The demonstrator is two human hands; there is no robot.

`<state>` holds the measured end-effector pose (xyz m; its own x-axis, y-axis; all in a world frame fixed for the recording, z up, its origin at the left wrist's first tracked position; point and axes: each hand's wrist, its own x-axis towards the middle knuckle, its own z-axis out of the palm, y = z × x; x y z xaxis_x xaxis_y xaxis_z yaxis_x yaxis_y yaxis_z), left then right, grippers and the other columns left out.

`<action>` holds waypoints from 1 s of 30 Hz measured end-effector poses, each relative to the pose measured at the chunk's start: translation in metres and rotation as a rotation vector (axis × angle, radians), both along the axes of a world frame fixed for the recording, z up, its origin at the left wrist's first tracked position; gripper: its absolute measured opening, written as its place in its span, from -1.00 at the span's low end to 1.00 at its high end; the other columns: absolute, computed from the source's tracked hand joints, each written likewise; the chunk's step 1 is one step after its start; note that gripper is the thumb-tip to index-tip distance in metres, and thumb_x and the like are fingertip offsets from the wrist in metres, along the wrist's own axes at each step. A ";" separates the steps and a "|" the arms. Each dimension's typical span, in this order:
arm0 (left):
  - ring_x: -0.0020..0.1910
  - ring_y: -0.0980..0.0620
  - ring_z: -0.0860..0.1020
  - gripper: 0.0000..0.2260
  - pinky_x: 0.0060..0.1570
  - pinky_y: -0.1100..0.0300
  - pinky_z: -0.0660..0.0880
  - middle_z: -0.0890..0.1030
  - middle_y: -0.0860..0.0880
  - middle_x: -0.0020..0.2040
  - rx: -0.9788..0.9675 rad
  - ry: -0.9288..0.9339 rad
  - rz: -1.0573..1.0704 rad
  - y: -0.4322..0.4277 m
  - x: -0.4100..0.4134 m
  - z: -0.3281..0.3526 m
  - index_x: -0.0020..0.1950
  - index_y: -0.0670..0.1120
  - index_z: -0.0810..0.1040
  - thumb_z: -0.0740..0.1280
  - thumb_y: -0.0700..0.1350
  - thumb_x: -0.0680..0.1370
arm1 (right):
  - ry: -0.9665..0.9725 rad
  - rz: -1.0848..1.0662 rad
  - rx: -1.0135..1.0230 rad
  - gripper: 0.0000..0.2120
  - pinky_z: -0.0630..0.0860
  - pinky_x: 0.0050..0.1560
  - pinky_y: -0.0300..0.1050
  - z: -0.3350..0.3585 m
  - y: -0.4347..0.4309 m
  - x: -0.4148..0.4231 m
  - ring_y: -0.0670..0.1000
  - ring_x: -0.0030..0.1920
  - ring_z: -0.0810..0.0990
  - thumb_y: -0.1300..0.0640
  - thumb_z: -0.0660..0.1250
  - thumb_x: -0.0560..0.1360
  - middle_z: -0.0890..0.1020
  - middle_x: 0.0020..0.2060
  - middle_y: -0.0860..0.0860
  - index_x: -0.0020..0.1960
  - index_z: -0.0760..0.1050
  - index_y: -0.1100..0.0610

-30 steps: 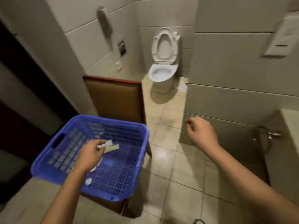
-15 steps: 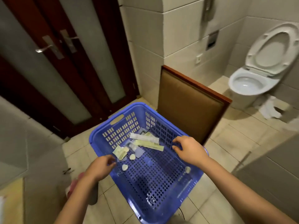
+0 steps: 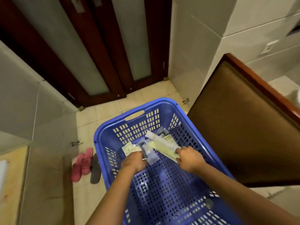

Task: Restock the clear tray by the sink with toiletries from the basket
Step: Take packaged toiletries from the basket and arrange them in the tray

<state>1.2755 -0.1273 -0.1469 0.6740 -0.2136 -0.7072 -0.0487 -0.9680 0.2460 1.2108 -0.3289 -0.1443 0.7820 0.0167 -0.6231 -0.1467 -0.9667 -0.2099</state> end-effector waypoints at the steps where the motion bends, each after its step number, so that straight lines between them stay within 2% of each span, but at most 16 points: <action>1: -0.18 -0.08 0.46 -0.81 -0.22 0.14 0.37 0.51 -0.11 -0.05 -0.017 0.010 0.041 -0.001 0.009 -0.012 0.08 -0.08 0.50 0.16 -0.05 0.59 | 0.010 -0.006 -0.002 -0.62 0.40 0.23 0.12 -0.014 0.000 0.012 0.22 0.31 0.33 0.08 0.07 0.64 0.37 0.33 0.15 0.43 0.23 0.13; 4: -0.20 -0.08 0.47 -0.81 -0.23 0.15 0.37 0.56 -0.13 -0.08 -0.075 0.025 0.170 -0.005 0.030 -0.053 0.06 -0.11 0.53 0.17 -0.10 0.57 | -0.021 -0.032 -0.015 -0.66 0.46 0.08 0.09 -0.061 -0.005 0.043 0.21 0.19 0.43 0.15 0.06 0.63 0.43 0.27 0.18 0.39 0.27 0.17; 6: -0.21 -0.09 0.48 -0.78 -0.22 0.14 0.39 0.58 -0.16 -0.05 -0.139 0.047 0.258 -0.008 0.039 -0.085 0.11 -0.13 0.54 0.17 -0.09 0.59 | -0.064 -0.045 -0.056 -0.69 0.41 -0.13 0.01 -0.092 -0.002 0.062 0.18 -0.02 0.46 0.22 0.06 0.61 0.50 0.11 0.20 0.33 0.33 0.21; 8: -0.17 -0.09 0.46 -0.82 -0.17 0.12 0.39 0.53 -0.13 -0.07 -0.168 0.092 0.290 -0.014 0.039 -0.117 0.06 -0.13 0.52 0.17 -0.08 0.61 | -0.100 -0.075 -0.114 -0.74 0.31 -0.23 -0.04 -0.122 -0.001 0.080 0.14 -0.21 0.36 0.28 0.06 0.59 0.45 -0.13 0.17 0.23 0.38 0.25; 10: -0.10 -0.13 0.48 -0.86 -0.13 0.11 0.38 0.50 -0.15 -0.03 -0.157 0.131 0.278 -0.020 0.035 -0.147 0.03 -0.11 0.50 0.18 -0.12 0.60 | -0.110 -0.119 -0.110 -0.76 0.28 -0.25 -0.04 -0.143 0.002 0.095 0.12 -0.28 0.31 0.32 0.05 0.59 0.44 -0.18 0.18 0.20 0.39 0.28; 12: 0.06 -0.17 0.52 -0.81 -0.05 0.11 0.42 0.55 -0.14 0.10 -0.165 0.132 0.301 -0.025 0.030 -0.174 0.12 -0.12 0.54 0.18 -0.14 0.59 | -0.139 -0.079 -0.139 -0.72 0.30 -0.22 -0.03 -0.162 0.004 0.110 0.15 -0.21 0.37 0.35 0.05 0.59 0.51 0.01 0.22 0.27 0.34 0.27; 14: 0.20 -0.19 0.46 -0.77 0.13 0.05 0.45 0.52 -0.13 0.22 -0.163 0.079 0.294 -0.028 0.030 -0.197 0.16 -0.09 0.54 0.18 -0.14 0.57 | -0.166 -0.007 -0.192 -0.65 0.39 -0.07 0.03 -0.178 0.005 0.124 0.21 0.02 0.46 0.34 0.08 0.57 0.47 0.17 0.20 0.34 0.27 0.21; 15: 0.25 -0.20 0.41 -0.76 0.21 0.01 0.41 0.48 -0.14 0.26 -0.146 0.040 0.284 -0.029 0.032 -0.208 0.18 -0.07 0.53 0.17 -0.14 0.56 | -0.179 0.029 -0.227 -0.64 0.42 0.05 0.05 -0.187 0.005 0.132 0.22 0.16 0.43 0.32 0.09 0.57 0.43 0.22 0.18 0.36 0.25 0.20; 17: 0.30 -0.16 0.33 -0.73 0.28 0.02 0.34 0.41 -0.13 0.28 -0.104 -0.069 0.315 -0.031 0.034 -0.222 0.25 -0.07 0.48 0.17 -0.13 0.57 | -0.184 0.140 -0.281 -0.68 0.37 0.19 0.06 -0.201 0.004 0.150 0.21 0.28 0.36 0.22 0.07 0.59 0.39 0.27 0.17 0.35 0.27 0.18; 19: 0.28 -0.12 0.34 -0.70 0.27 0.06 0.33 0.39 -0.11 0.26 -0.074 -0.188 0.415 -0.031 0.037 -0.228 0.29 -0.08 0.42 0.22 -0.09 0.56 | -0.180 0.172 -0.286 -0.66 0.34 0.22 0.03 -0.213 0.002 0.163 0.20 0.27 0.37 0.09 0.01 0.63 0.40 0.27 0.16 0.35 0.30 0.16; 21: 0.25 -0.12 0.37 -0.66 0.25 0.06 0.34 0.40 -0.11 0.23 -0.030 -0.249 0.530 -0.029 0.036 -0.234 0.27 -0.12 0.38 0.28 -0.05 0.54 | -0.244 0.194 -0.282 -0.67 0.38 0.17 0.03 -0.222 0.002 0.174 0.21 0.25 0.39 0.13 0.10 0.61 0.41 0.27 0.18 0.35 0.31 0.17; 24: 0.23 -0.14 0.40 -0.61 0.21 0.04 0.34 0.45 -0.13 0.21 0.012 -0.249 0.647 -0.028 0.034 -0.241 0.21 -0.16 0.31 0.32 0.02 0.51 | -0.303 0.253 -0.264 -0.63 0.40 0.14 0.02 -0.236 0.002 0.181 0.21 0.24 0.39 0.19 0.21 0.55 0.43 0.27 0.16 0.35 0.31 0.17; 27: 0.19 -0.16 0.45 -0.53 0.17 0.03 0.34 0.51 -0.12 0.17 0.010 -0.253 0.678 -0.028 0.035 -0.249 0.22 -0.15 0.24 0.36 0.05 0.48 | -0.394 0.322 -0.226 -0.67 0.34 0.19 0.02 -0.245 0.005 0.185 0.20 0.26 0.38 0.18 0.15 0.58 0.48 0.25 0.16 0.34 0.37 0.18; 30: 0.09 -0.19 0.53 -0.45 0.10 -0.04 0.47 0.58 -0.15 0.09 -0.044 -0.228 0.735 -0.030 0.038 -0.257 0.25 -0.14 0.17 0.41 0.02 0.45 | -0.395 0.367 -0.249 -0.69 0.31 0.23 0.02 -0.248 0.009 0.186 0.21 0.28 0.37 0.16 0.11 0.60 0.48 0.27 0.17 0.31 0.37 0.21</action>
